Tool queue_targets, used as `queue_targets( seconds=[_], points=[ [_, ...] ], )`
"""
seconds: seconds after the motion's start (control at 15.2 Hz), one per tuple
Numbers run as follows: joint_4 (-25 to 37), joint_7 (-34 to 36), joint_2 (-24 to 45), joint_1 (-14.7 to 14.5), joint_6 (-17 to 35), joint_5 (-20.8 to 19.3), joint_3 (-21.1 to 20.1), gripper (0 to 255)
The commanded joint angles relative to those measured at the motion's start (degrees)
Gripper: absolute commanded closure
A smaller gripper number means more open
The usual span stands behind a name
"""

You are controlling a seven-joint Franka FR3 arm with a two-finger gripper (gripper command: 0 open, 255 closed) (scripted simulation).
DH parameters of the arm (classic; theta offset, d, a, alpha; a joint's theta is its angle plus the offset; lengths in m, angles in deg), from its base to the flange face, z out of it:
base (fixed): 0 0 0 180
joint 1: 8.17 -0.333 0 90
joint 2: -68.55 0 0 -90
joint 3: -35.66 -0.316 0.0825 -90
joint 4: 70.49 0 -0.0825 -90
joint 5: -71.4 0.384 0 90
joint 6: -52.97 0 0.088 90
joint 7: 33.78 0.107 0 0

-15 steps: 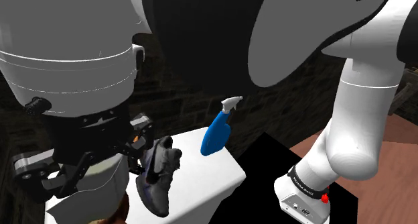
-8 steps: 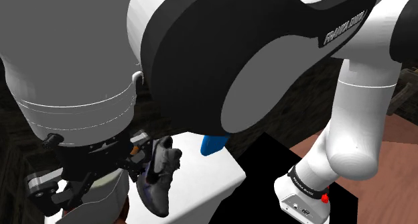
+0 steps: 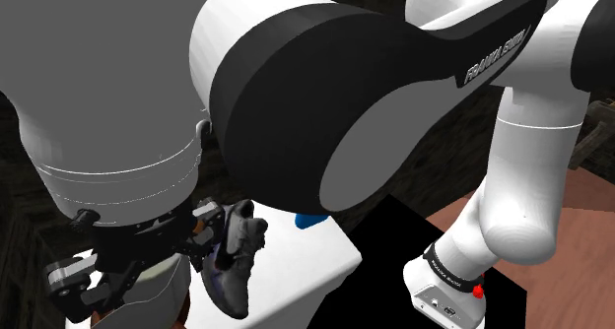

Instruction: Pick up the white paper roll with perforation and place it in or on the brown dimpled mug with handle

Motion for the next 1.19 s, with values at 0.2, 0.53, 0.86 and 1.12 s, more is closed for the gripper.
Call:
queue_targets(
  seconds=[0.2,0.53,0.86,1.12],
  points=[
    [0.0,0.0,0.0,0.0,0.0,0.0,0.0,0],
    [3.0,-0.7,-0.9,0.0,-3.4,1.0,-0.6,0],
    [6.0,-1.2,-1.3,-0.3,-6.5,1.6,-1.0,0],
    [6.0,-1.2,-1.3,-0.3,-6.6,1.6,-1.0,0]
  ],
)
